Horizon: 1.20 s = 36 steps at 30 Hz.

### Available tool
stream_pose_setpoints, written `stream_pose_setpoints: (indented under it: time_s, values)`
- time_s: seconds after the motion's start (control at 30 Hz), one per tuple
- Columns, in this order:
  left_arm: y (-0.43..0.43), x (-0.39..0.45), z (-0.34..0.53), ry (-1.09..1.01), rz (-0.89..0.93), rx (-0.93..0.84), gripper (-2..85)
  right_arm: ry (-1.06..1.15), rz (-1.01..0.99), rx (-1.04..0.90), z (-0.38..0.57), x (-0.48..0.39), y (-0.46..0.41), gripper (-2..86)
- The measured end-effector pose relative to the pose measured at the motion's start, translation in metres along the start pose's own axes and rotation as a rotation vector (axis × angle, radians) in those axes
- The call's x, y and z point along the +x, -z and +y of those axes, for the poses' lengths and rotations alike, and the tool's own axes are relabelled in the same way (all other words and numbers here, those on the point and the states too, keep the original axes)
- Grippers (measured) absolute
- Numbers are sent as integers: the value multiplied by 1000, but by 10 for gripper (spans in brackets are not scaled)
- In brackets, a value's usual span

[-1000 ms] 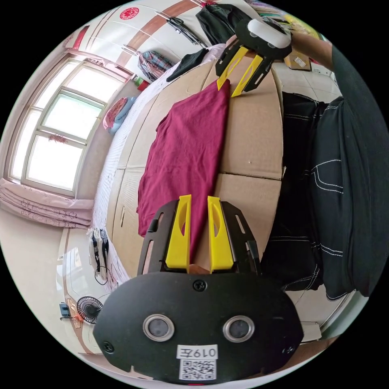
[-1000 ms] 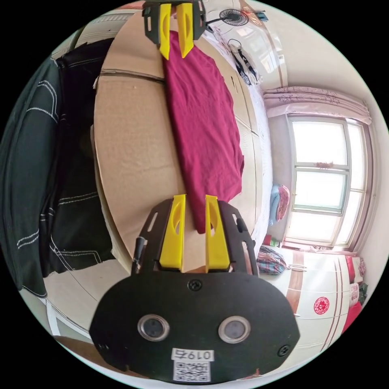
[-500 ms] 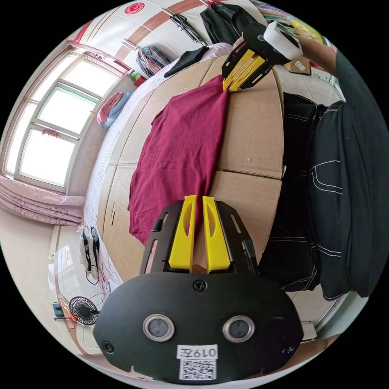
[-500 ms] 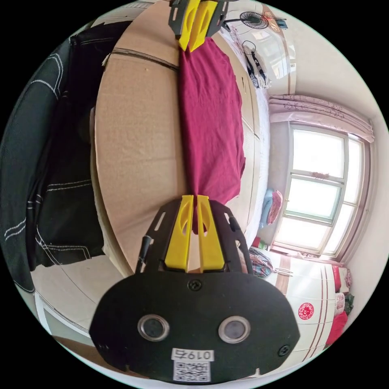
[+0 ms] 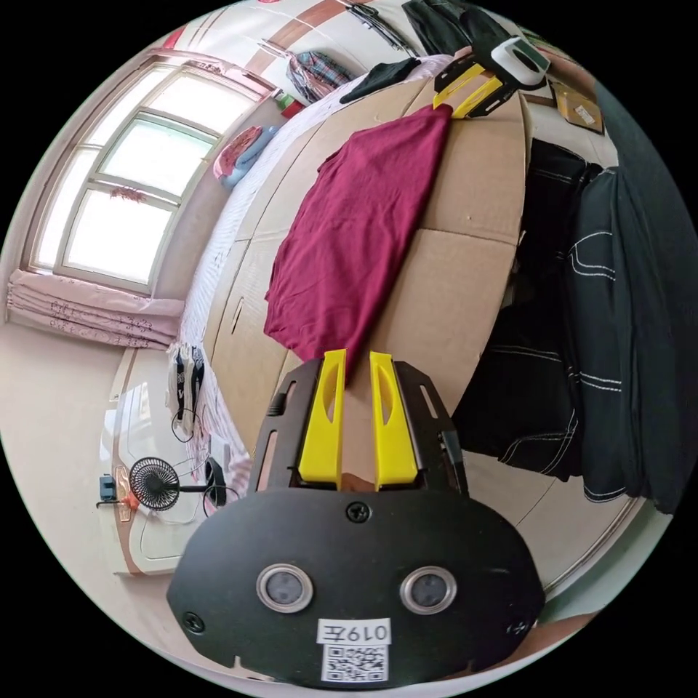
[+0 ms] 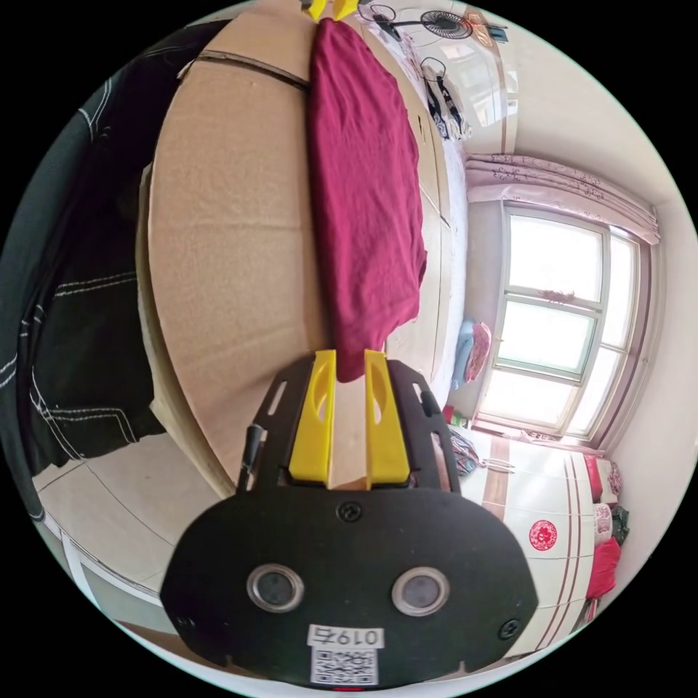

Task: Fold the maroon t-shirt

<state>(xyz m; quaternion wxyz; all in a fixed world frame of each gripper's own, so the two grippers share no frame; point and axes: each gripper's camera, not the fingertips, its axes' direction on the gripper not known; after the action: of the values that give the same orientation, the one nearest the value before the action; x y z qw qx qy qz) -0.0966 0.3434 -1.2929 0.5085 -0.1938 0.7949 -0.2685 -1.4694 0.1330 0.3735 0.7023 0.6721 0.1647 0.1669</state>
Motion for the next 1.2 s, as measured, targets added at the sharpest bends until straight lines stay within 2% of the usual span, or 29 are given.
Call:
stream_pose_setpoints:
  time_s: [0.4, 0.67, 0.9, 1.03, 1.1, 1.13, 1.2]
  values:
    - [-62, 60, -27, -258, -126, -47, 40, 22, 7, -16, -16, -15, -2, 4]
    - [-136, 81, -28, -323, -170, -129, 10, 27, 8, -23, -28, -29, -6, -6]
    - [-195, 78, -9, -257, -74, -110, 11, 33, -32, -14, -36, -41, -11, 0]
    - [-228, 78, 12, -193, -28, -73, 21, 37, 21, -5, -41, -62, -12, 49]
    - [-242, 51, 42, -36, 151, 14, 34, -2, -6, -2, -38, -64, -7, 60]
    - [-246, 42, 52, 14, 193, 43, 38, -37, -30, -3, -35, -63, -3, 62]
    - [-270, 0, 95, 261, 277, 162, 53, -105, -65, 17, -32, -58, 4, 60]
